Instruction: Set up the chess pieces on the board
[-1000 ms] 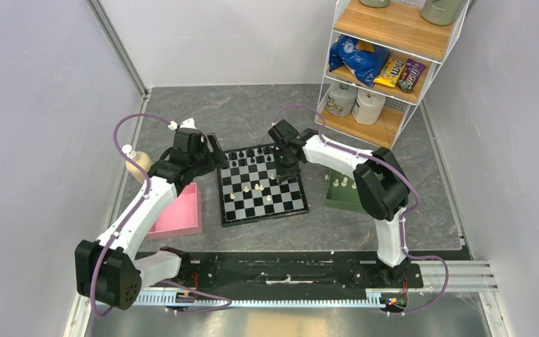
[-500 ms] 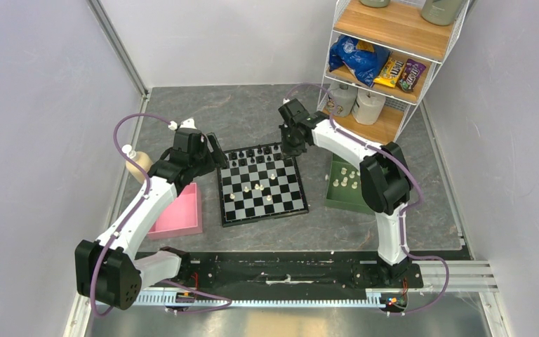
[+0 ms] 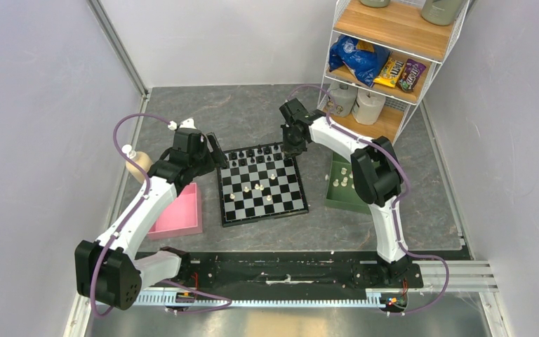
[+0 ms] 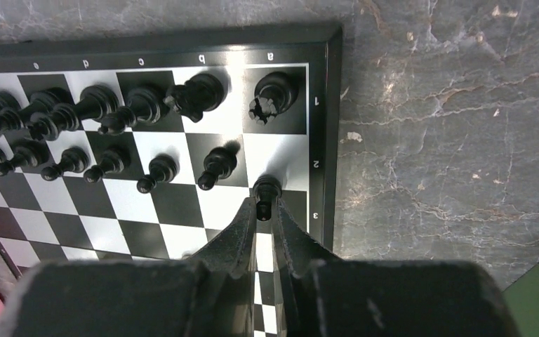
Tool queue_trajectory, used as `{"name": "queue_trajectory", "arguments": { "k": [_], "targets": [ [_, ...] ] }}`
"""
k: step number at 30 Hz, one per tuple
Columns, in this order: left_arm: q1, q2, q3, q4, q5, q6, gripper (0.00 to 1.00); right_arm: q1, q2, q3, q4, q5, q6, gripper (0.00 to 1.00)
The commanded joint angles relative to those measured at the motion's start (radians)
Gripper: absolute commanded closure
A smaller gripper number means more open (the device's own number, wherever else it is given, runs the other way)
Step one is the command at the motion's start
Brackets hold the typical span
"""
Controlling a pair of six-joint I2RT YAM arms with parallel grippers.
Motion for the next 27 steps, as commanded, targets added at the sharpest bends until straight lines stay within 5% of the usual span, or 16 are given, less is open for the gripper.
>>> {"name": "queue_trajectory", "arguments": {
  "k": [1,13,27],
  "targets": [
    [0.007,-0.028,-0.001,0.014,-0.017,0.028,0.17,-0.011,0.021,0.063,0.01,0.006,-0.008,0.85],
    [0.006,-0.021,0.001,0.016,-0.012,0.03,0.17,-0.018,0.047,0.076,0.009,0.029,-0.014,0.8],
    [0.006,-0.008,0.008,0.023,-0.003,0.028,0.17,-0.019,-0.074,0.043,0.007,0.011,-0.039,0.55]
  ]
}}
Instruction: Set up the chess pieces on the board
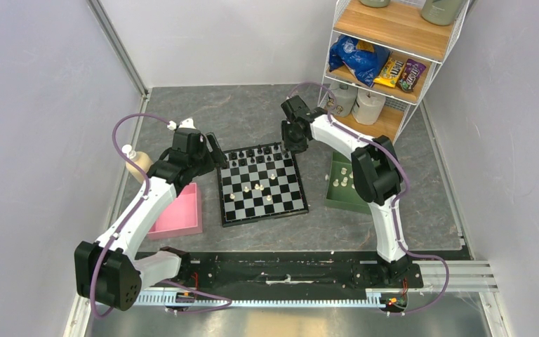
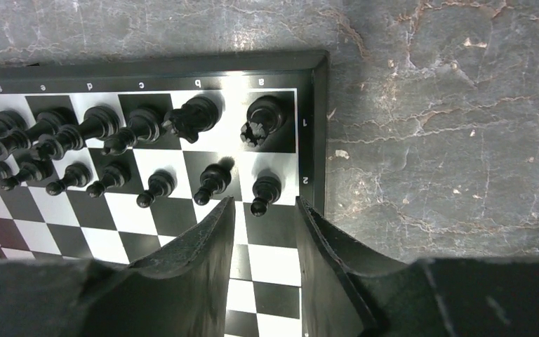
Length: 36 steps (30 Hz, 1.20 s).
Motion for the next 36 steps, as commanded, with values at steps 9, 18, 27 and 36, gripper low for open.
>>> {"name": "queue_trajectory", "arguments": {
  "k": [9,18,27,36],
  "targets": [
    [0.004,0.0,0.014,0.025,-0.013,0.03,0.17,0.015,-0.266,-0.141,-0.004,-0.036,-0.004,0.51],
    [0.005,-0.039,0.002,0.014,-0.108,0.023,0.16,0.226,-0.282,-0.148,0.012,-0.104,0.013,0.51],
    [0.099,-0.067,-0.003,-0.083,-0.213,-0.055,0.13,0.376,-0.145,-0.023,0.012,-0.118,0.025,0.56],
    [0.232,-0.05,0.016,-0.122,-0.154,-0.076,0.12,0.43,-0.044,0.065,0.012,-0.113,0.007,0.58]
  ]
}}
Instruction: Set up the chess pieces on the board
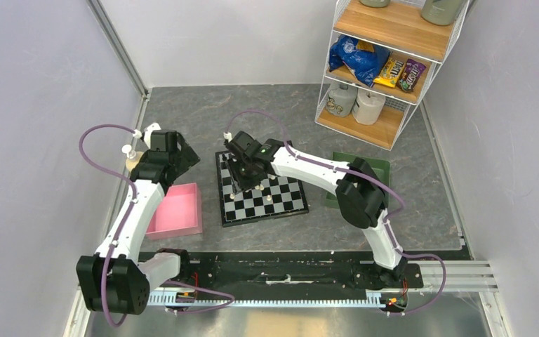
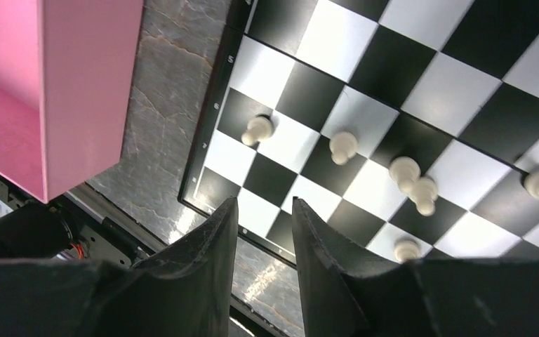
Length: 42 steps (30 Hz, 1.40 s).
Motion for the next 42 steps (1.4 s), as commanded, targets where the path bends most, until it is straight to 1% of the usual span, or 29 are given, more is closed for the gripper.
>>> {"name": "queue_trajectory", "arguments": {
  "k": [1,6,14,20,25,27,36,38,42],
  "targets": [
    [0.043,-0.013,0.012,-0.026,0.011,-0.044,0.12,0.02,0.052,0.086,0.011,-0.006,-0.013,0.58],
    [0.08,-0.038,-0.011,-0.016,0.047,-0.058,0.12,0.031,0.11,0.154,-0.01,-0.002,-0.021,0.59],
    [0.084,-0.071,-0.041,0.013,0.064,-0.069,0.12,0.032,0.181,0.231,-0.045,-0.008,-0.031,0.62],
    [0.084,-0.072,-0.037,0.014,0.064,-0.054,0.12,0.035,0.2,0.248,-0.059,-0.008,-0.033,0.67],
    [0.084,-0.07,-0.034,0.015,0.069,-0.045,0.12,0.036,0.211,0.255,-0.063,-0.012,-0.035,0.68],
    [0.084,-0.07,-0.035,0.018,0.071,-0.042,0.12,0.036,0.218,0.264,-0.064,-0.011,-0.037,0.7],
    [0.084,-0.07,-0.036,0.018,0.075,-0.037,0.12,0.037,0.234,0.278,-0.076,-0.011,-0.042,0.74],
    [0.084,-0.07,-0.035,0.017,0.077,-0.035,0.12,0.036,0.231,0.278,-0.076,-0.008,-0.042,0.77],
    [0.084,-0.069,-0.036,0.021,0.077,-0.035,0.12,0.037,0.229,0.283,-0.077,-0.001,-0.051,0.78]
  ]
}}
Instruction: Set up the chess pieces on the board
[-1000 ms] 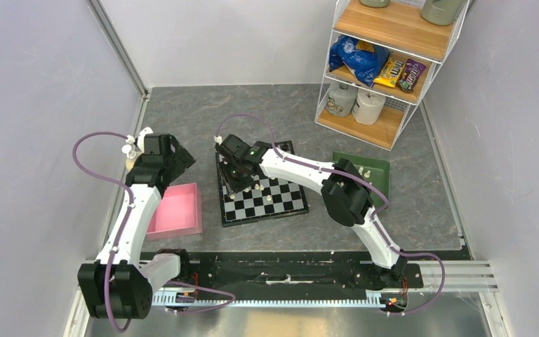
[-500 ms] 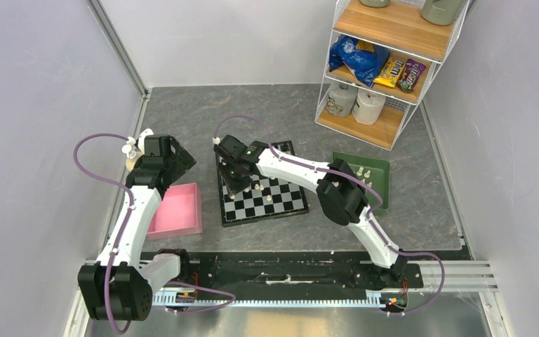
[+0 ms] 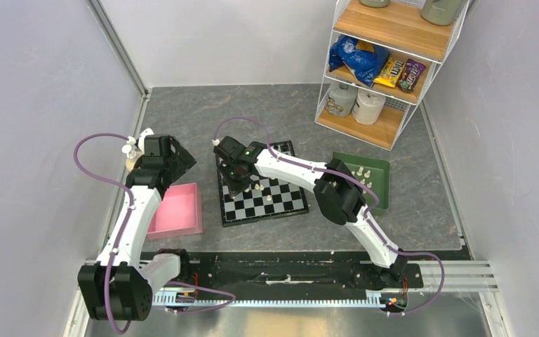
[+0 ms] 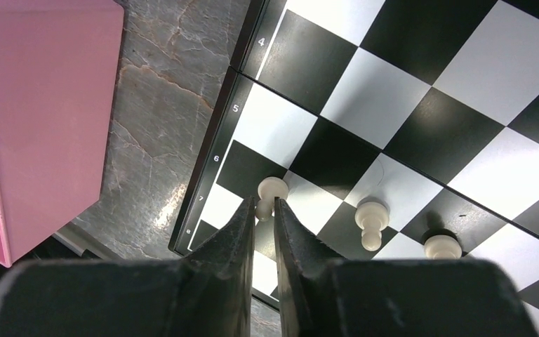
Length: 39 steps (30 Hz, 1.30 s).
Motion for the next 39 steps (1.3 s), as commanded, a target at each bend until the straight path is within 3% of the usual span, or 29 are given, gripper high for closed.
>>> {"name": "queue_trajectory", "arguments": {
  "k": [1,6,15,25,39],
  "targets": [
    [0.004,-0.017,0.003,0.034,0.008,0.003,0.12,0.005,-0.004,0.049,-0.003,-0.004,-0.026,0.8],
    [0.004,-0.009,0.002,0.036,0.011,0.009,0.12,0.007,-0.024,0.043,-0.001,-0.034,-0.031,0.85],
    [0.004,-0.011,0.003,0.036,0.008,0.008,0.12,0.026,-0.093,-0.065,0.014,-0.049,-0.038,0.86],
    [0.004,-0.009,0.005,0.042,0.008,0.009,0.12,0.047,-0.078,-0.063,0.026,-0.066,-0.037,0.85],
    [0.004,-0.012,-0.006,0.042,0.005,0.012,0.12,0.05,-0.067,-0.055,0.029,-0.076,-0.037,0.77]
  ]
}}
